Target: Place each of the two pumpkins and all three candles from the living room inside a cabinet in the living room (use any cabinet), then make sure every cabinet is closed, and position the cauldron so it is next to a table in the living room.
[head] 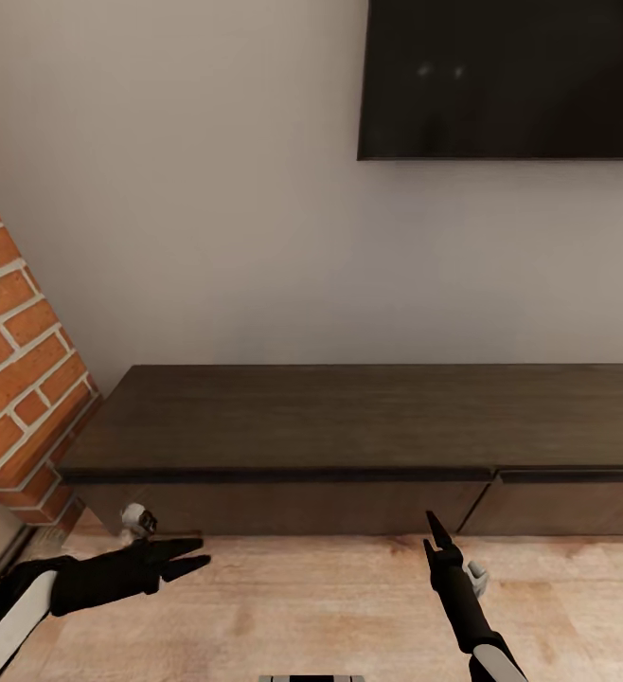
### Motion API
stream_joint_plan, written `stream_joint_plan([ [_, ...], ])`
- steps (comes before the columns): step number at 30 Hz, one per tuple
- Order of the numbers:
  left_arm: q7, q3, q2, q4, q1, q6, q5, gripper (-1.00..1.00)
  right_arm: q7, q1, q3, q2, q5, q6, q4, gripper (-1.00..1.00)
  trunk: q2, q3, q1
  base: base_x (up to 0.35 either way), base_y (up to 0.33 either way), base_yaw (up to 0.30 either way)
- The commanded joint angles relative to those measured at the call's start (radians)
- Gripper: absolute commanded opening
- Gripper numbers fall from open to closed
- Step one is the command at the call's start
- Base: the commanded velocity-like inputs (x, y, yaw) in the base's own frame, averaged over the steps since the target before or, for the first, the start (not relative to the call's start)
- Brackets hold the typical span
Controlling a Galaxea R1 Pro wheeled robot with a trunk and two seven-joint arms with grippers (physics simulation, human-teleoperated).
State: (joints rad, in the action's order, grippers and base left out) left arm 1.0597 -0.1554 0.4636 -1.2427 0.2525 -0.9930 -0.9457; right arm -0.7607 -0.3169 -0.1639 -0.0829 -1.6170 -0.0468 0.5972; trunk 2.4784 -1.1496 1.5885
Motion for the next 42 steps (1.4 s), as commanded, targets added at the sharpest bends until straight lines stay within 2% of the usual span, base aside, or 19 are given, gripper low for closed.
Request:
stream_joint_plan([
  [1, 0.038, -0.025, 0.0, -0.012, -0.012, -0.004, -0.002, 1.0, -0.004, -0.001, -0.008, -0.001, -0.01, -0.005, 0.0, 1.0, 0.0, -0.001, 0.0, 0.002, 0.0, 0.0],
  [4, 0.11, -0.122, -0.008, -0.038, -0.039, -0.001, 0.0, 1.0, -0.004, -0.001, -0.009, -0.001, -0.009, -0.007, 0.0, 1.0, 0.0, -0.001, 0.0, 0.0, 0.0, 0.0],
  [5, 0.121, -0.157, -0.009, -0.044, -0.043, 0.001, 0.0, 1.0, -0.005, -0.001, -0.009, -0.001, -0.009, -0.007, 0.0, 1.0, 0.0, -0.001, 0.0, 0.0, 0.0, 0.0],
  [6, 0.125, -0.173, -0.01, -0.046, -0.045, 0.001, 0.0, 1.0, -0.006, -0.001, -0.009, -0.001, -0.009, -0.007, 0.0, 1.0, 0.0, -0.001, 0.0, 0.0, 0.0, 0.0],
  [7, 0.129, -0.213, -0.011, -0.048, -0.049, 0.005, 0.001, 1.0, -0.006, -0.001, -0.009, -0.001, -0.009, -0.007, 0.0, 1.0, 0.0, -0.001, 0.0, 0.0, 0.0, 0.0],
  [11, 0.137, -0.252, -0.007, -0.075, -0.052, 0.006, -0.002, 1.0, -0.007, -0.001, -0.009, -0.001, -0.006, -0.007, 0.0, 1.0, 0.0, -0.001, 0.0, 0.0, 0.0, 0.0],
  [22, 0.134, -0.258, -0.008, -0.101, -0.053, 0.009, 0.001, 1.0, -0.016, -0.001, -0.009, -0.001, -0.001, -0.008, 0.0, 1.0, 0.0, -0.001, 0.0, 0.122, 0.0, 0.0],
  [30, 0.129, -0.235, -0.011, -0.101, -0.052, 0.01, 0.006, 1.0, -0.015, -0.001, -0.009, -0.001, 0.0, -0.007, 0.0, 1.0, 0.0, -0.001, 0.0, 0.137, 0.0, 0.0],
  [42, 0.131, -0.231, -0.011, -0.101, -0.052, 0.01, 0.007, 1.0, -0.015, -0.001, -0.009, -0.001, 0.0, -0.008, 0.0, 1.0, 0.0, -0.001, 0.0, 0.098, 0.0, 0.0],
])
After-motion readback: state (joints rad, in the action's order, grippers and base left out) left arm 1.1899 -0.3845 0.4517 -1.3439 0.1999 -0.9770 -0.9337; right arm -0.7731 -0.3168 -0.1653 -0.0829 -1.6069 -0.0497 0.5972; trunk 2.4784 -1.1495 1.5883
